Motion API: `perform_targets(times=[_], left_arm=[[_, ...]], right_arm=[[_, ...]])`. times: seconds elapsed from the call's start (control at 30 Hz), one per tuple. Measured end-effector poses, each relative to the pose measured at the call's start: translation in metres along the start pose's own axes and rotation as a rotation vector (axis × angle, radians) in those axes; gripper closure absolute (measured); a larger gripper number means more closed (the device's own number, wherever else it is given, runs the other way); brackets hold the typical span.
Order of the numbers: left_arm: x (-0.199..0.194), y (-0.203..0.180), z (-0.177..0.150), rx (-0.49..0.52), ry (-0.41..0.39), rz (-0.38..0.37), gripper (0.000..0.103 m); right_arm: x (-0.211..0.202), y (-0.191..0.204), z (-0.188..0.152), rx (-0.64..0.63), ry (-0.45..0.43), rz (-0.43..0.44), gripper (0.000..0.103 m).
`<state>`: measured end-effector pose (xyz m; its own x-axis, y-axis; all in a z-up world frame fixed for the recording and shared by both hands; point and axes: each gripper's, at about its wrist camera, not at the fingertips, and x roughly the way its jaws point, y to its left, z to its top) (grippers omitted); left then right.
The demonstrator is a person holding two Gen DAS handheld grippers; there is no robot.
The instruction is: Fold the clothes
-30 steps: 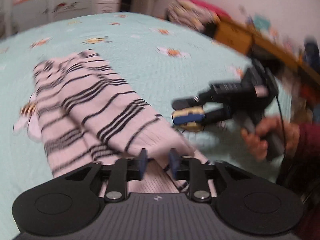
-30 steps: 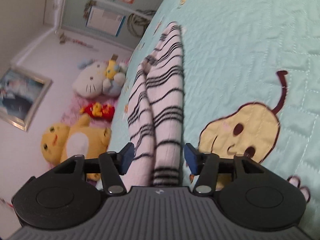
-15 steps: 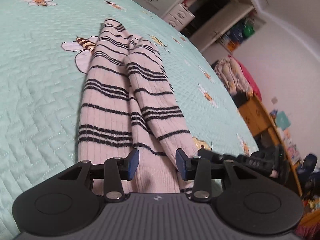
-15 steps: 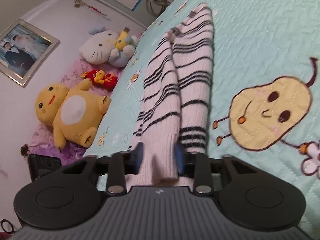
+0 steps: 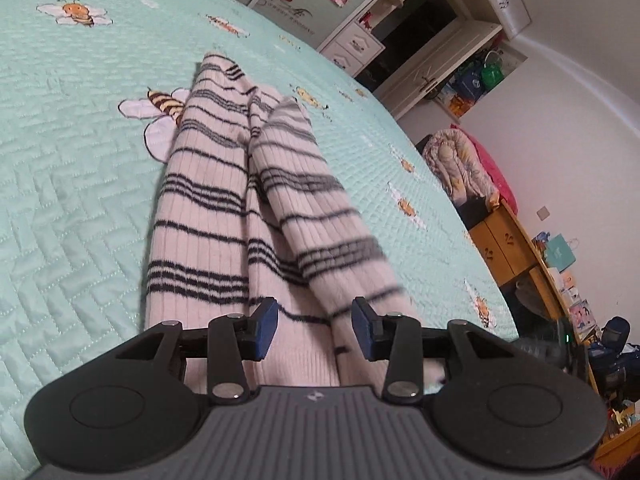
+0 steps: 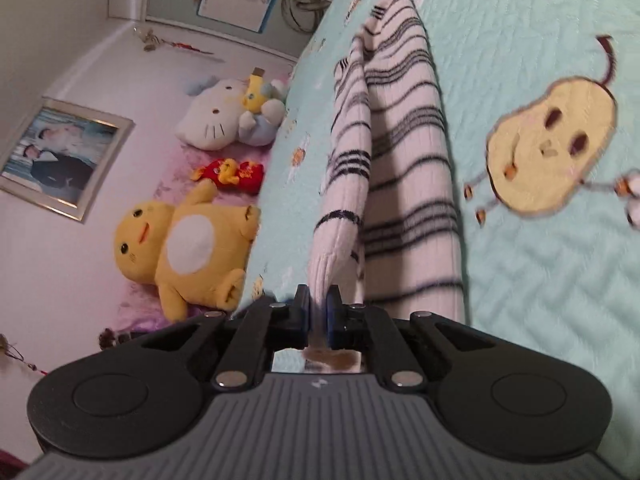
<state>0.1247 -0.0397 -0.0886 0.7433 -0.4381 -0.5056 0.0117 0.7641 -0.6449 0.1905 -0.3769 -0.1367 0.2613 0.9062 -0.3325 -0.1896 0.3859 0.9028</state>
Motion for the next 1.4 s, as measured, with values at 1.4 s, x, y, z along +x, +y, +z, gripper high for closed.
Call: perform_targets(times=[1.4], left_arm=[[0.156,-0.001,0.050,0.163,-0.171,0.286,0.065]], right_arm=[[0.194,-0.031,0.277,-0.378,-0.195,-0.145,0.083]])
